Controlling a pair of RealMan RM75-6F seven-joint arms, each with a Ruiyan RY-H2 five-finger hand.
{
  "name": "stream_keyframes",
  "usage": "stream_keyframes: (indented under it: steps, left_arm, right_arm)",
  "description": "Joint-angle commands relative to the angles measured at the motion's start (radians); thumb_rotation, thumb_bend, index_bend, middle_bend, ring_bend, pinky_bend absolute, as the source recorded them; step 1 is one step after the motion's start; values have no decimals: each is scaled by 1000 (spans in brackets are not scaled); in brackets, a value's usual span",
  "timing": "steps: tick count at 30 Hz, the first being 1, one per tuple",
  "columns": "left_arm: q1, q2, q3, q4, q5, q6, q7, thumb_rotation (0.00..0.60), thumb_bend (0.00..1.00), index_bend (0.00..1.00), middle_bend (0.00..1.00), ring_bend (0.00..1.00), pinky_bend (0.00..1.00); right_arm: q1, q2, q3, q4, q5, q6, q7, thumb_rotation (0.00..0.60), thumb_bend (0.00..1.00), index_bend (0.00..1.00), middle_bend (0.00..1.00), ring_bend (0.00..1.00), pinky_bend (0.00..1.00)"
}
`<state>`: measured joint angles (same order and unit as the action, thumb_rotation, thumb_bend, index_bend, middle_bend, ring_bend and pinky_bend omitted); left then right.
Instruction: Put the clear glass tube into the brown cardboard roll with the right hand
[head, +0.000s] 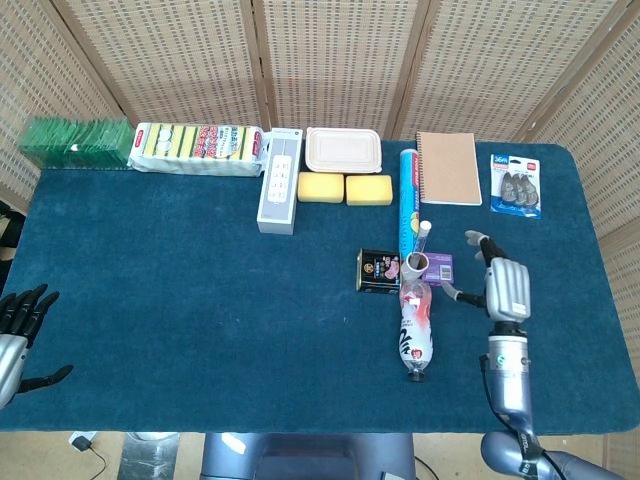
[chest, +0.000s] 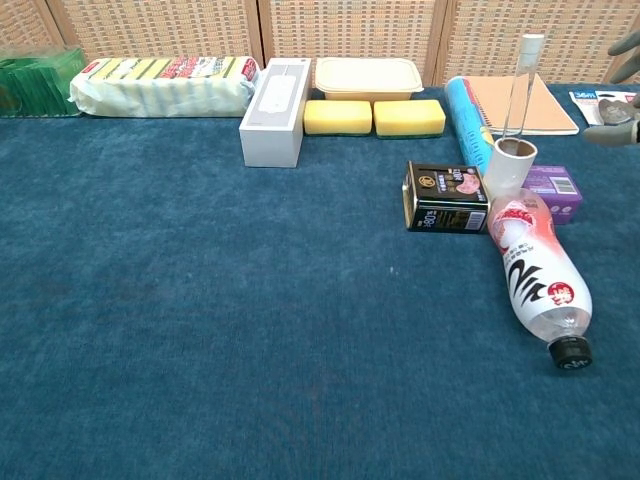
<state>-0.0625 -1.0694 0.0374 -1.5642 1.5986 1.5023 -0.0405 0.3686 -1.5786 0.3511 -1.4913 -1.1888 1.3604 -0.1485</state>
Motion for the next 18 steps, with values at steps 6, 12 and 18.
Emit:
stream_keyframes:
  steps: [6, 12, 18]
  left_arm:
    - [1, 1, 6, 0, 13, 3, 2, 536, 82, 21, 0, 0, 0]
    - [2, 2, 11, 3, 22, 5, -2, 536, 82, 22, 0, 0, 0]
    - [3, 6, 6, 4, 16, 6, -15, 537, 81, 22, 0, 0, 0]
  right_arm:
    - [38, -29, 38, -30, 99, -48, -40, 514, 165, 243, 343, 459, 638]
    - [81, -68, 58, 2, 148, -56, -100, 516, 166, 251, 345, 468, 643]
    - [117, -105, 76, 18, 197, -55, -151, 513, 166, 268, 363, 490, 663]
